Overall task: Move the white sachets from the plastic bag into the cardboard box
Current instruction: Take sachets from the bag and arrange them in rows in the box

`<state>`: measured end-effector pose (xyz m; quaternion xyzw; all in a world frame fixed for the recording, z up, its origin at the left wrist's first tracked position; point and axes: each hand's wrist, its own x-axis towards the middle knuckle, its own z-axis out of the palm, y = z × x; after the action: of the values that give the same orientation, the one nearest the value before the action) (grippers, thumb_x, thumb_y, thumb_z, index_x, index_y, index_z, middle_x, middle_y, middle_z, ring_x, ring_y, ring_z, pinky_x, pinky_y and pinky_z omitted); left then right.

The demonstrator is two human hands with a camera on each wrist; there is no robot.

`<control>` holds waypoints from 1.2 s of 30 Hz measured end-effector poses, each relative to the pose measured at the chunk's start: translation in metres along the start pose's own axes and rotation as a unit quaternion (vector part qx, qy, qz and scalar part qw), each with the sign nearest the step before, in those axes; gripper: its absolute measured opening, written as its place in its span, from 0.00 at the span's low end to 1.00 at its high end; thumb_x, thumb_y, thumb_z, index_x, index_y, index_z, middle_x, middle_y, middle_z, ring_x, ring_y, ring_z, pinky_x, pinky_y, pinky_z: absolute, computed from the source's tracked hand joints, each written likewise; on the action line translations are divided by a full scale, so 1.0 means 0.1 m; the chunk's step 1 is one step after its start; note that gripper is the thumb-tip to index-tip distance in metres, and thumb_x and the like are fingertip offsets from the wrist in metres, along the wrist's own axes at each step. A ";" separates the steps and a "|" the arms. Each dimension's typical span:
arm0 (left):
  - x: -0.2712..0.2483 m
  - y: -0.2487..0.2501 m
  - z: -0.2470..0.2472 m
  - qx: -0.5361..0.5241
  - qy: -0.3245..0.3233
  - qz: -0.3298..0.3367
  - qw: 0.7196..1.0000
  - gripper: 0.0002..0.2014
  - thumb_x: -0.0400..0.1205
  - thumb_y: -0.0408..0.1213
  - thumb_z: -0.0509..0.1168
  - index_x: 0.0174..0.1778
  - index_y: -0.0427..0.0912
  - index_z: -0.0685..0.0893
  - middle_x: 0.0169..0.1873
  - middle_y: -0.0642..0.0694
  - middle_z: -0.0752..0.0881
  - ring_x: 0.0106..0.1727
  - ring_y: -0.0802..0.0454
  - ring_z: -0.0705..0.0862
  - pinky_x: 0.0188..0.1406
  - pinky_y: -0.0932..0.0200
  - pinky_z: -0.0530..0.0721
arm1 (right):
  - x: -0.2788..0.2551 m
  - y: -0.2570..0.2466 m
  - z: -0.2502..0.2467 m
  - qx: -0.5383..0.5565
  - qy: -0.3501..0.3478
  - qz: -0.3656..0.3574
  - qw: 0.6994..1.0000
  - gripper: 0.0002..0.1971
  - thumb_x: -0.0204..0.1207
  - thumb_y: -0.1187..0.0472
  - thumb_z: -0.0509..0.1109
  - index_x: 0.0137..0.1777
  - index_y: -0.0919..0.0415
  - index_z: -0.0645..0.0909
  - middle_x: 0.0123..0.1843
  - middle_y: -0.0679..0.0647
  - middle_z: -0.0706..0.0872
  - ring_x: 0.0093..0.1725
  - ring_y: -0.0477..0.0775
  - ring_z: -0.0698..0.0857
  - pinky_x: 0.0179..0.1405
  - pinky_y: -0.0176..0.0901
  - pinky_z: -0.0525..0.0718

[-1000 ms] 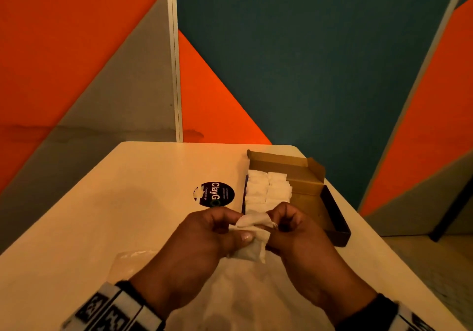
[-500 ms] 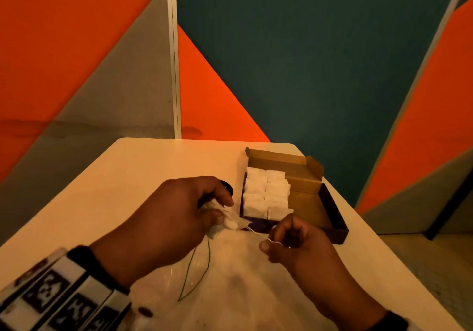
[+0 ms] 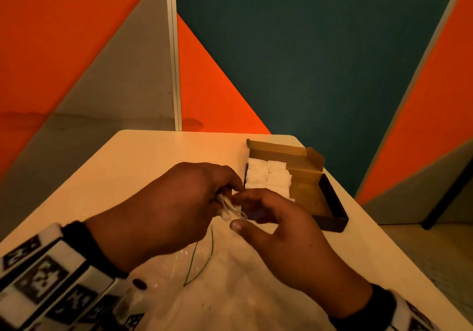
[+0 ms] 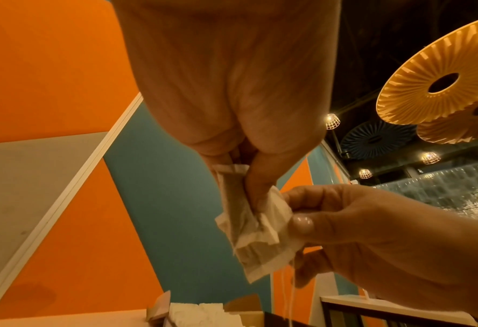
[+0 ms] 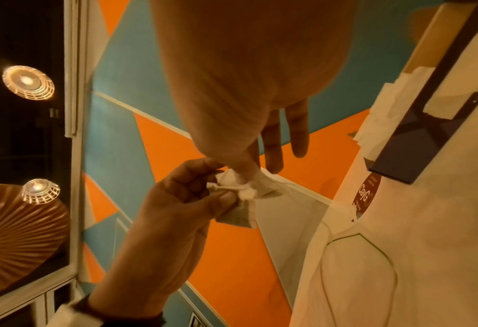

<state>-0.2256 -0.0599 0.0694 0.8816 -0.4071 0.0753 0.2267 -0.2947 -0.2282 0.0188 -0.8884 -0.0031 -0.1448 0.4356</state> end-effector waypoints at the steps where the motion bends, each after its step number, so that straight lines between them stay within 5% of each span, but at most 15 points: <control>1: 0.00 -0.01 0.00 0.000 0.000 0.000 1.000 0.21 0.80 0.34 0.71 0.61 0.66 0.82 0.50 0.66 0.84 0.50 0.65 0.82 0.46 0.76 0.78 | 0.02 0.00 0.00 -0.007 0.001 -0.006 1.000 0.14 0.74 0.47 0.74 0.54 0.25 0.79 0.51 0.26 0.85 0.52 0.33 0.83 0.51 0.32 0.83; 7: -0.02 -0.08 -0.04 -0.018 0.031 -0.004 0.999 0.21 0.79 0.32 0.72 0.60 0.65 0.84 0.44 0.72 0.79 0.45 0.74 0.79 0.41 0.83 0.74 | 0.09 0.12 -0.02 0.001 0.013 0.029 0.999 0.12 0.76 0.55 0.75 0.48 0.32 0.82 0.43 0.26 0.84 0.45 0.29 0.84 0.40 0.19 0.79; 11: 0.00 -0.19 -0.19 -0.035 0.085 -0.039 0.995 0.19 0.78 0.34 0.73 0.44 0.70 0.81 0.40 0.72 0.82 0.41 0.72 0.83 0.37 0.77 0.79 | 0.13 0.20 -0.06 0.027 0.018 0.062 0.998 0.12 0.75 0.55 0.76 0.46 0.33 0.82 0.45 0.31 0.86 0.44 0.32 0.85 0.36 0.22 0.80; 14: 0.04 -0.40 -0.31 -0.099 0.181 -0.067 0.976 0.16 0.78 0.33 0.74 0.41 0.64 0.85 0.33 0.67 0.87 0.40 0.72 0.86 0.32 0.79 0.80 | 0.19 0.28 -0.08 0.087 0.028 0.091 0.992 0.12 0.74 0.60 0.77 0.45 0.38 0.84 0.45 0.37 0.87 0.43 0.42 0.87 0.35 0.29 0.85; 15: 0.05 -0.49 -0.36 -0.130 0.209 -0.075 0.966 0.15 0.77 0.34 0.75 0.41 0.64 0.86 0.34 0.68 0.89 0.40 0.71 0.87 0.36 0.76 0.83 | 0.20 0.30 -0.09 0.108 0.031 0.101 0.988 0.12 0.74 0.61 0.77 0.45 0.40 0.85 0.45 0.39 0.88 0.43 0.45 0.88 0.35 0.31 0.86; 17: 0.03 -0.58 -0.45 -0.155 0.250 -0.075 0.953 0.12 0.76 0.41 0.75 0.44 0.68 0.87 0.42 0.69 0.89 0.44 0.64 0.89 0.50 0.52 0.90 | 0.23 0.33 -0.10 0.136 0.034 0.116 0.983 0.11 0.75 0.63 0.76 0.45 0.42 0.85 0.44 0.40 0.88 0.42 0.46 0.87 0.31 0.29 0.84; 19: -0.02 -0.60 -0.48 -0.176 0.280 -0.062 0.942 0.13 0.77 0.40 0.73 0.48 0.67 0.88 0.46 0.64 0.90 0.50 0.55 0.90 0.54 0.38 0.88 | 0.25 0.36 -0.10 0.149 0.034 0.124 0.980 0.12 0.76 0.63 0.75 0.44 0.41 0.85 0.44 0.39 0.87 0.42 0.46 0.87 0.28 0.28 0.82; 22: -0.06 -0.57 -0.41 -0.211 0.234 -0.033 0.948 0.15 0.78 0.33 0.72 0.46 0.63 0.89 0.42 0.62 0.91 0.44 0.59 0.90 0.46 0.52 0.91 | 0.28 0.39 -0.09 0.169 0.032 0.129 0.977 0.13 0.77 0.65 0.74 0.43 0.42 0.86 0.37 0.38 0.89 0.37 0.46 0.89 0.28 0.27 0.82; 25: -0.01 -0.54 -0.17 -0.058 0.114 -0.050 0.991 0.19 0.77 0.29 0.71 0.37 0.64 0.90 0.41 0.64 0.87 0.43 0.60 0.87 0.46 0.56 0.88 | 0.32 0.38 -0.06 0.194 0.028 0.128 0.972 0.10 0.75 0.66 0.75 0.43 0.47 0.87 0.36 0.41 0.91 0.37 0.47 0.91 0.30 0.29 0.84; 27: 0.06 -0.51 -0.01 0.025 0.044 -0.075 0.996 0.15 0.79 0.32 0.70 0.39 0.62 0.89 0.46 0.64 0.86 0.47 0.61 0.84 0.50 0.60 0.83 | 0.33 0.36 -0.04 0.216 0.021 0.128 0.968 0.08 0.74 0.67 0.75 0.43 0.52 0.87 0.37 0.48 0.92 0.37 0.52 0.92 0.34 0.34 0.87; 31: 0.15 -0.39 0.25 0.031 -0.012 -0.013 0.999 0.13 0.83 0.42 0.68 0.62 0.59 0.84 0.59 0.61 0.79 0.50 0.63 0.79 0.53 0.68 0.76 | 0.33 0.32 -0.01 0.243 -0.018 0.120 0.962 0.04 0.75 0.70 0.74 0.47 0.63 0.84 0.39 0.59 0.92 0.36 0.57 0.92 0.37 0.43 0.90; 34: 0.21 -0.28 0.34 0.034 -0.063 0.000 0.997 0.14 0.79 0.56 0.69 0.59 0.59 0.81 0.56 0.63 0.77 0.51 0.63 0.78 0.53 0.64 0.79 | 0.32 0.29 0.02 0.238 -0.040 0.111 0.964 0.04 0.75 0.71 0.73 0.45 0.65 0.82 0.39 0.61 0.92 0.39 0.60 0.93 0.42 0.53 0.91; 36: 0.23 -0.23 0.35 0.014 -0.071 -0.013 0.997 0.11 0.77 0.55 0.71 0.51 0.57 0.83 0.49 0.59 0.80 0.48 0.61 0.79 0.51 0.57 0.82 | 0.31 0.27 0.01 0.239 -0.044 0.112 0.964 0.05 0.75 0.71 0.73 0.44 0.65 0.80 0.40 0.61 0.92 0.40 0.61 0.93 0.43 0.56 0.91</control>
<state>-0.1957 -0.0790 0.0375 0.8928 -0.4099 0.0154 0.1861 -0.2607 -0.2482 0.0053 -0.7589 0.0426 -0.0510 0.6478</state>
